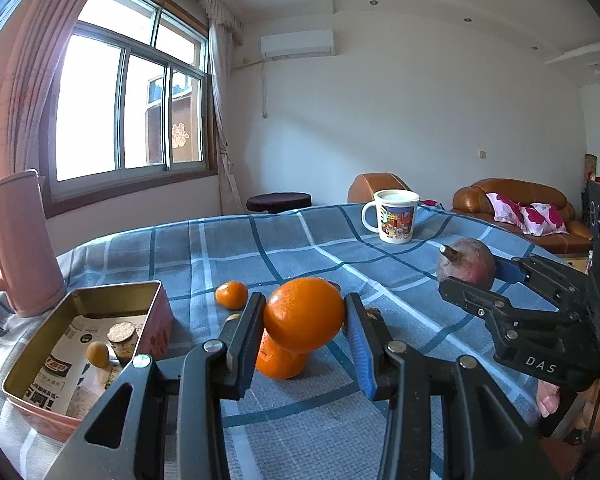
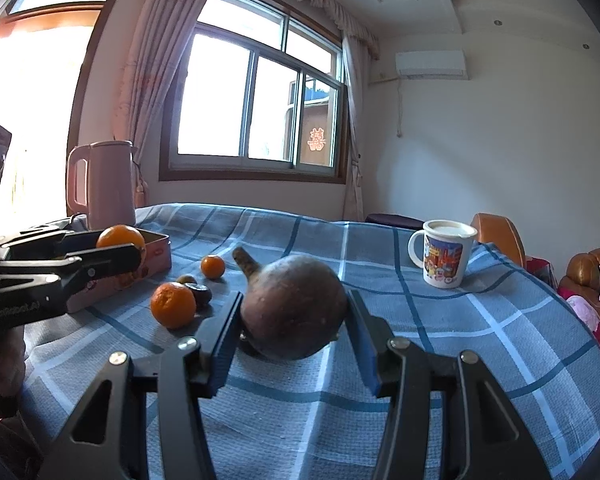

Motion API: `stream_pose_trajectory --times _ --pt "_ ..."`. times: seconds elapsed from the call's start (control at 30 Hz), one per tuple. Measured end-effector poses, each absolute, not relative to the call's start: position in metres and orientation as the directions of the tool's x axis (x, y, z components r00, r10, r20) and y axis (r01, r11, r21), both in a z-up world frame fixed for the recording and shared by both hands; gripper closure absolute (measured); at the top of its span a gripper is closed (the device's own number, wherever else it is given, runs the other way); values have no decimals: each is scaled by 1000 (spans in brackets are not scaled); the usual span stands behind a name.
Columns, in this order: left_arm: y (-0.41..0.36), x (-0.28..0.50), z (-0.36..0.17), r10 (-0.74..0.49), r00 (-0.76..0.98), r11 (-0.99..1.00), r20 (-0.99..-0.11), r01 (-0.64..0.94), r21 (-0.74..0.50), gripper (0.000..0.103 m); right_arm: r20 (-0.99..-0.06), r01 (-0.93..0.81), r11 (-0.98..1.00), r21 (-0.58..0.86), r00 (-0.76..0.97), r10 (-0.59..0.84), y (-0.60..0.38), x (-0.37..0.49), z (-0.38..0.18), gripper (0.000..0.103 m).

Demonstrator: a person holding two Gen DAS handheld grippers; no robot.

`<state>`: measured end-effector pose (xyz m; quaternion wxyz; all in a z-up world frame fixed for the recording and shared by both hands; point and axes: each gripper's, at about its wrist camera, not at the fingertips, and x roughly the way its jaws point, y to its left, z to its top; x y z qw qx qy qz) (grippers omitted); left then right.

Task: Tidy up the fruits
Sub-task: 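Lift the orange with the left tool while the right tool lifts the purple fruit, then carry the orange and purple fruit with both tools over the pink tin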

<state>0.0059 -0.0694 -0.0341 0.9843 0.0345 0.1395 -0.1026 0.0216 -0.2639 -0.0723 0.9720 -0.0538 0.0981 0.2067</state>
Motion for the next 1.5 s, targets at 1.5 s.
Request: stream_pose_trajectory --times 1.5 --pt "-18 9 -15 -20 955 997 -296 41 66 61 -236 -564 823 -73 811 535 -199 30 -23 50"
